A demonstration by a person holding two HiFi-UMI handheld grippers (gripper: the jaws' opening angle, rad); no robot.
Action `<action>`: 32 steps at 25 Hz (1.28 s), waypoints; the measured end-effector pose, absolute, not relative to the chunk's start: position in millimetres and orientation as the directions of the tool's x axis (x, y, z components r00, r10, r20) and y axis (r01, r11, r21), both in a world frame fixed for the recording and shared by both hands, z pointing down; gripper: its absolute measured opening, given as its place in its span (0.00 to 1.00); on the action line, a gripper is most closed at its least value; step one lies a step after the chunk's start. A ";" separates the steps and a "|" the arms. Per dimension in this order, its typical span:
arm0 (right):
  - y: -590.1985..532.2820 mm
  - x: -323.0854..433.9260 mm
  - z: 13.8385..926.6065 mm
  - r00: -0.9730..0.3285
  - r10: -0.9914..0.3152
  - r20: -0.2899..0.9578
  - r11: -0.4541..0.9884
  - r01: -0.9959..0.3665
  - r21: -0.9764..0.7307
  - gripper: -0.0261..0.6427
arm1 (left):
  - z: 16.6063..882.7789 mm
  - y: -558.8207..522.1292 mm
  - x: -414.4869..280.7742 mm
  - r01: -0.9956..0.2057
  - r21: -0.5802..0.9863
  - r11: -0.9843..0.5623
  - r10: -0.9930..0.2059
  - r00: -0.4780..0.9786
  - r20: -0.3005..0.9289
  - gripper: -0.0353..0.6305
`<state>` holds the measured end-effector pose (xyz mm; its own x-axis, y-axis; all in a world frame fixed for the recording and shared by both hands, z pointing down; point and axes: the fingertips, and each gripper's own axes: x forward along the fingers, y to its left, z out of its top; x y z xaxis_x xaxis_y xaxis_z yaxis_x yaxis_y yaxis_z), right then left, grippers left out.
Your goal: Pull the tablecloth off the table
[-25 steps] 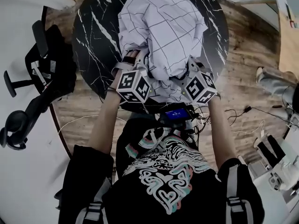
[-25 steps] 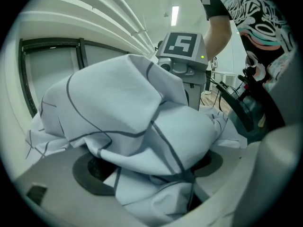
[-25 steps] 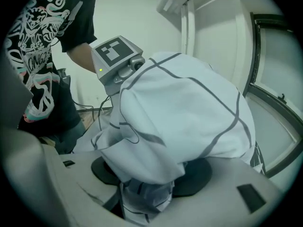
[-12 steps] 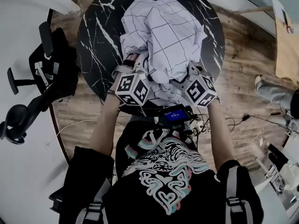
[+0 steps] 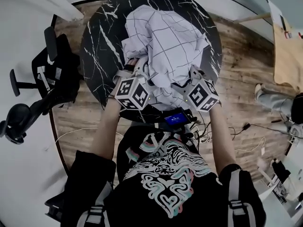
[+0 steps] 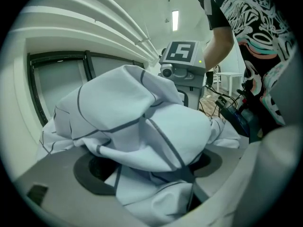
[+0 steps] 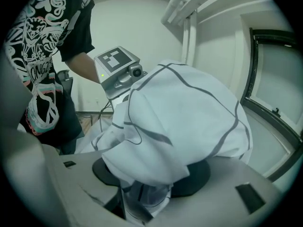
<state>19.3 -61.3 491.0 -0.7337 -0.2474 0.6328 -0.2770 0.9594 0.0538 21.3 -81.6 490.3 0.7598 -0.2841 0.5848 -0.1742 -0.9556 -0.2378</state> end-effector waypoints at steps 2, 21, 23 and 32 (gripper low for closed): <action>-64.3 21.0 484.3 -0.734 -0.254 0.629 0.958 -0.278 0.062 0.44 | 482.8 -84.8 21.9 -0.183 -0.247 -0.952 -0.296 0.762 0.576 0.76; -70.6 22.1 428.3 -0.753 -0.324 0.573 0.946 -0.276 0.172 0.41 | 428.4 -90.0 20.6 -0.256 -0.321 -0.912 -0.392 0.776 0.494 0.75; -70.9 21.8 422.7 -0.757 -0.333 0.562 0.943 -0.280 0.181 0.40 | 422.0 -90.3 19.1 -0.263 -0.332 -0.906 -0.402 0.779 0.481 0.75; -79.6 29.5 382.1 -0.777 -0.383 0.499 0.923 -0.300 0.241 0.38 | 383.9 -97.6 23.6 -0.334 -0.356 -0.873 -0.465 0.792 0.396 0.73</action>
